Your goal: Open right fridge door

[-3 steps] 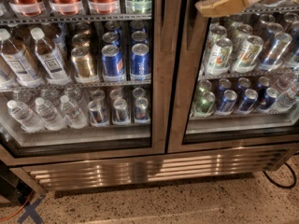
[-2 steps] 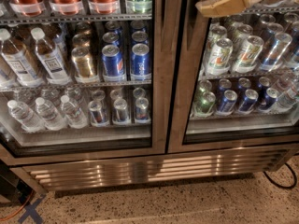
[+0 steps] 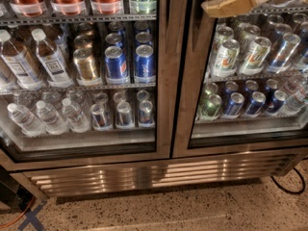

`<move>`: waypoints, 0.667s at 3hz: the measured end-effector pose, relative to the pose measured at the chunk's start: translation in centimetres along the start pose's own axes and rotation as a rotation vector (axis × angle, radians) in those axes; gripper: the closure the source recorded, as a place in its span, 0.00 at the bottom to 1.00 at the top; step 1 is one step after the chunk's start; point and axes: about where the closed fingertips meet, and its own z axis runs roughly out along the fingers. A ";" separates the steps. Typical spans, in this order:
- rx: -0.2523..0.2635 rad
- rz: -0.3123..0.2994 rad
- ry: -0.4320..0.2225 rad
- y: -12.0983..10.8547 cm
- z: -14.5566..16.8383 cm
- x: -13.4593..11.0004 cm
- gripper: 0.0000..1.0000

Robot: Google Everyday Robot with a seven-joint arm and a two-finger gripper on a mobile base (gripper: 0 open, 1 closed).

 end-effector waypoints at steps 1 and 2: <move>-0.001 -0.001 0.001 0.1 0.0 -0.1 1.00; -0.001 -0.001 0.001 -0.1 0.0 0.0 1.00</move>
Offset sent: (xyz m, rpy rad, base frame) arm -0.0843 0.0093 0.0190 -0.0088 0.0048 -0.0098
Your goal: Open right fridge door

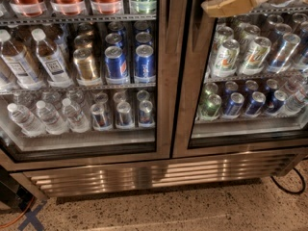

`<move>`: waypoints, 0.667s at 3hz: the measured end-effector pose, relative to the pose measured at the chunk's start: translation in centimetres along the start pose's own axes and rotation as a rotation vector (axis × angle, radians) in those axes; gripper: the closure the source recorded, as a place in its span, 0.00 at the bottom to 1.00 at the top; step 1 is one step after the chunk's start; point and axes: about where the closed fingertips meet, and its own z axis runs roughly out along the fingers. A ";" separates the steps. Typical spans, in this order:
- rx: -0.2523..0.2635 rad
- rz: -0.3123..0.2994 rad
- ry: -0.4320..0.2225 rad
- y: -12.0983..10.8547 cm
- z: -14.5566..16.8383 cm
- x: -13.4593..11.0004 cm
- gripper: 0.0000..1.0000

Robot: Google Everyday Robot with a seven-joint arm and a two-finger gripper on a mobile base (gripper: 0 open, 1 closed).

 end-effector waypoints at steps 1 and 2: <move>0.002 0.001 0.002 0.0 -0.1 0.0 1.00; 0.001 0.001 0.002 0.0 0.0 0.0 1.00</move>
Offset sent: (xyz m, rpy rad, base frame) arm -0.3285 0.0027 0.0730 -0.0455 0.0309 -0.2433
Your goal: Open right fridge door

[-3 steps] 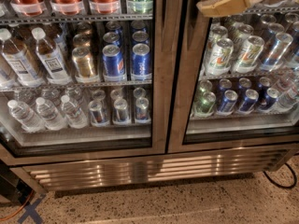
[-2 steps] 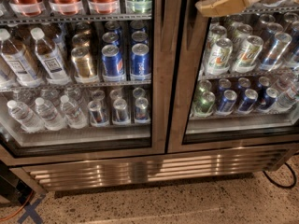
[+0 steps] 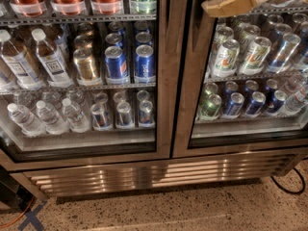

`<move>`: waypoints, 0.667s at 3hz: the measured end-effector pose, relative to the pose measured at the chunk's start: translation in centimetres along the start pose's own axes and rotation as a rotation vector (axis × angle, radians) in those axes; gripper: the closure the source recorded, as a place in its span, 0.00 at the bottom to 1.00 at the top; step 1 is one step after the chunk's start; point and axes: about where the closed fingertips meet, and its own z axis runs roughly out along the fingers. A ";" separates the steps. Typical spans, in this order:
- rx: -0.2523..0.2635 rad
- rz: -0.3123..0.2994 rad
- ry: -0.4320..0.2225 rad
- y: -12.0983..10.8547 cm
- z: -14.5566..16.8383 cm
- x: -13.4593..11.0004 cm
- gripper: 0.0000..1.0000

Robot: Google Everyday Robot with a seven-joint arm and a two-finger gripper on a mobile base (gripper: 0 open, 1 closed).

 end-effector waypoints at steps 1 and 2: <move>0.000 0.000 0.002 0.0 0.0 0.1 1.00; 0.000 0.000 0.002 0.0 0.0 0.1 1.00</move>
Offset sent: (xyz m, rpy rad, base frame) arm -0.3985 -0.0086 0.0830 -0.1758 -0.0526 -0.3423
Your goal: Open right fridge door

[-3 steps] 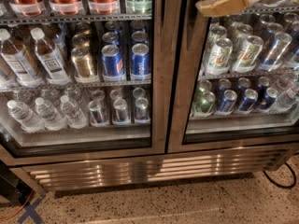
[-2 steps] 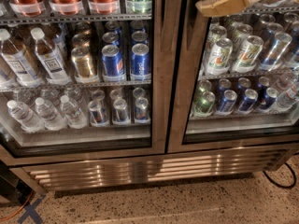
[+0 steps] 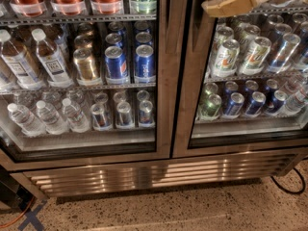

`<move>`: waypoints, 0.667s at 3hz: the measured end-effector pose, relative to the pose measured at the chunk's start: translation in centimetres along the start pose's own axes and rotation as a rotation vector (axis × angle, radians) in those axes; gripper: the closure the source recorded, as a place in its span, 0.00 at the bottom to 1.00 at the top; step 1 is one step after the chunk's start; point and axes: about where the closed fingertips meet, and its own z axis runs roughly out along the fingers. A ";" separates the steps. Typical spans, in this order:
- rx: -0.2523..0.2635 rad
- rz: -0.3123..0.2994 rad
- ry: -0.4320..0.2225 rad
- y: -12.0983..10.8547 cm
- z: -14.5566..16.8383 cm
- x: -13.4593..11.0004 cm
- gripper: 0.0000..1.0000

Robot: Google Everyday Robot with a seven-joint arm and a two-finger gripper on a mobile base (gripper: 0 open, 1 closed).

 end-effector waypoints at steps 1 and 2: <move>-0.006 -0.003 0.004 0.2 0.1 -0.1 1.00; -0.002 0.000 0.007 0.1 0.0 -0.2 1.00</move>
Offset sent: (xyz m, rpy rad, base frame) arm -0.2656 -0.0125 0.0263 -0.1256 0.0752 -0.1360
